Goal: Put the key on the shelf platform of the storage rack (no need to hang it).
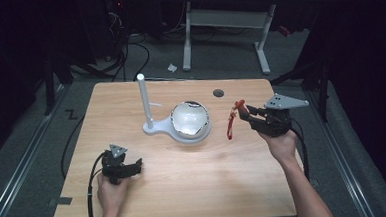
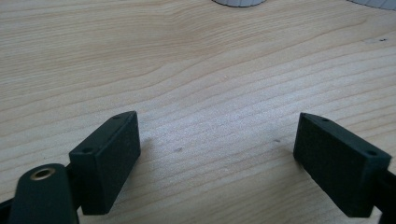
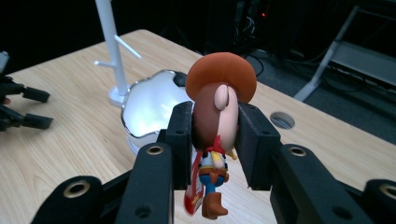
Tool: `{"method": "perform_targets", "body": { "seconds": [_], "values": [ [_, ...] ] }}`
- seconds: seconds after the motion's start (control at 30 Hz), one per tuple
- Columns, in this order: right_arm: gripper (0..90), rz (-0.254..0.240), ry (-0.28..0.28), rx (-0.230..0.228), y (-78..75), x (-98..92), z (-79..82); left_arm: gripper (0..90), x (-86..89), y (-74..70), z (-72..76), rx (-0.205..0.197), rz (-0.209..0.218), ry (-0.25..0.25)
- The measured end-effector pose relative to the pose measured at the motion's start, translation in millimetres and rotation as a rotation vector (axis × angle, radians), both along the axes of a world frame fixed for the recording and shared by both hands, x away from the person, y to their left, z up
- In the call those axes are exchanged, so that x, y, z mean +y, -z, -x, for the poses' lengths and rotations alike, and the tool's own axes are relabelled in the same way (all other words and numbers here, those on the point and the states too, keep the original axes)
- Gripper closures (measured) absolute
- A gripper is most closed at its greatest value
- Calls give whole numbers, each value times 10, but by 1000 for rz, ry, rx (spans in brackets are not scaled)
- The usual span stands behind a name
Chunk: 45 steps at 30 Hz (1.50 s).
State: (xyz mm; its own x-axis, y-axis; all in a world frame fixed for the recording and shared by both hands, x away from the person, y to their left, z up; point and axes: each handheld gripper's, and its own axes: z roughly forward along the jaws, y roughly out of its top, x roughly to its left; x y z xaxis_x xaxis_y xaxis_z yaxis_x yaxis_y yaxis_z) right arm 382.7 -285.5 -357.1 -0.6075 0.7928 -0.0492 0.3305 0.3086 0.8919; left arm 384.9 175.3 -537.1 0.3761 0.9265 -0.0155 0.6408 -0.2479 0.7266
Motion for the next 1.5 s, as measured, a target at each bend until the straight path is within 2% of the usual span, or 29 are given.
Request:
{"method": "perform_targets", "body": {
  "seconds": [0.17, 0.37, 0.67, 0.83, 1.3, 1.5],
  "values": [
    [685, 1, -34, -6, -56, 84, 8, 151, 0, 0, 0, 0, 0, 0],
    [686, -26, -65, -19, -127, 173, -15, 151, 0, 0, 0, 0, 0, 0],
    [686, -39, -112, -50, -219, 367, -86, 151, 0, 0, 0, 0, -1, 0],
    [686, -34, -142, -44, -255, 503, -168, 151, 0, 0, 0, 0, -1, 0],
    [686, -25, -166, -45, -368, 761, -377, 151, 0, 0, 1, 0, 0, 1],
    [686, -17, -175, -34, -364, 867, -450, 150, 0, 0, 1, 0, 1, 0]
  ]
}}
